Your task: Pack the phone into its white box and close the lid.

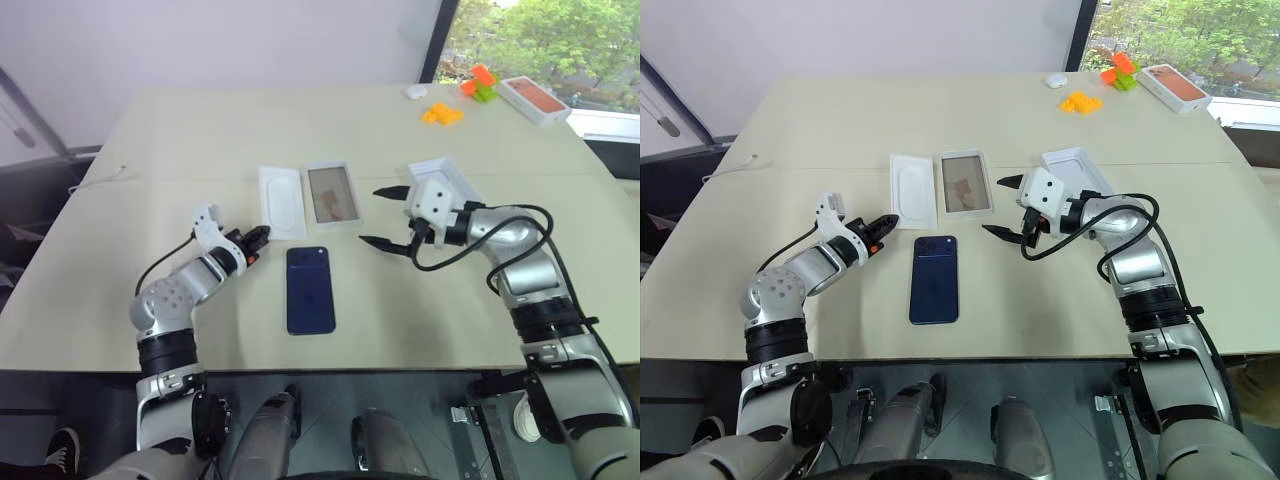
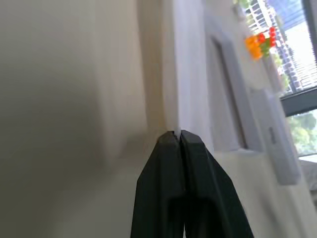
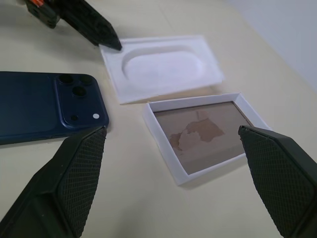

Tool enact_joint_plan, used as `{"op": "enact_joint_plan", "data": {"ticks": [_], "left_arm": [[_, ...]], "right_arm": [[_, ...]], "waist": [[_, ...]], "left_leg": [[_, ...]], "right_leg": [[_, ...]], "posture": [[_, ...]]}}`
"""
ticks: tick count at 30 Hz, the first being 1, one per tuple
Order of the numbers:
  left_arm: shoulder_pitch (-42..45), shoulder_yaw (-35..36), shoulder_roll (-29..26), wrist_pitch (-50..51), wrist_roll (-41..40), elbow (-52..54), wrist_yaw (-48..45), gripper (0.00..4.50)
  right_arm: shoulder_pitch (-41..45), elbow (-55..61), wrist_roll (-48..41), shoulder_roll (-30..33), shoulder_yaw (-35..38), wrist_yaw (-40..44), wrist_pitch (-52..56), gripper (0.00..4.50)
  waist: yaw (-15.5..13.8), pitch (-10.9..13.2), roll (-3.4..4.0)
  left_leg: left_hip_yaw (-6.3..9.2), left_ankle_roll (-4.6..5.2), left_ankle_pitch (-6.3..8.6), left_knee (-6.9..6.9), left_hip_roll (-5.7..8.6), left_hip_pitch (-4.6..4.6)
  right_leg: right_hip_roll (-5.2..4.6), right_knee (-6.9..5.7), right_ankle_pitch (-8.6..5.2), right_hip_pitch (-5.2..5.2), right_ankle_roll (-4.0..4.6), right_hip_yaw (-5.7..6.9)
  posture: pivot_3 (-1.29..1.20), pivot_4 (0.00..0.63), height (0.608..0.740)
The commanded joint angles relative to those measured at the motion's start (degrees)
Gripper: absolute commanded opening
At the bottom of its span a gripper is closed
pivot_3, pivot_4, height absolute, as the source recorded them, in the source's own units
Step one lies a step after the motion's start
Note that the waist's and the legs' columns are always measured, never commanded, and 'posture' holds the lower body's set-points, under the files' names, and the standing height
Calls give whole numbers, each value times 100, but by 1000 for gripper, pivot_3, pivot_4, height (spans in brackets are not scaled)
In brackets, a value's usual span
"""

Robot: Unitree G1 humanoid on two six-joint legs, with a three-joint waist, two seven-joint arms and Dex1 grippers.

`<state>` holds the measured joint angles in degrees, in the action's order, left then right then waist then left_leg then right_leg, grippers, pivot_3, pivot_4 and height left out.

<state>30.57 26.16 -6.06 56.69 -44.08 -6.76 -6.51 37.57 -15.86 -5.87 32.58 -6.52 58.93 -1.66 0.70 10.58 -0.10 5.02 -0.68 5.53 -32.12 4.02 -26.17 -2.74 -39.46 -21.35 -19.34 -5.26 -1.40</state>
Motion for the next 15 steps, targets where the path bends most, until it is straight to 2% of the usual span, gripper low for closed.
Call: {"op": "enact_joint_plan", "data": {"ticks": [1,8,15], "left_arm": [[-9,30,-35,-90,-73,6,7,24],[-53,399,-53,41,-677,261,2,24],[219,1004,70,314,-1783,354,733,24]], "right_arm": [[49,255,-83,46,111,-33,-8,4500],[82,176,-82,91,144,-24,-45,4500],[154,-111,-5,158,180,-131,-92,4500]], "waist": [[0,0,0],[7,1,-2],[-2,4,-6]], "left_leg": [[0,0,0,0,0,0],[0,0,0,2,0,-1],[1,0,0,3,0,-1]], "right_leg": [[0,0,0,0,0,0],[0,3,0,-1,0,0],[-1,6,0,-1,0,0]], "posture": [[0,150,740],[0,150,740],[0,150,740]]}}
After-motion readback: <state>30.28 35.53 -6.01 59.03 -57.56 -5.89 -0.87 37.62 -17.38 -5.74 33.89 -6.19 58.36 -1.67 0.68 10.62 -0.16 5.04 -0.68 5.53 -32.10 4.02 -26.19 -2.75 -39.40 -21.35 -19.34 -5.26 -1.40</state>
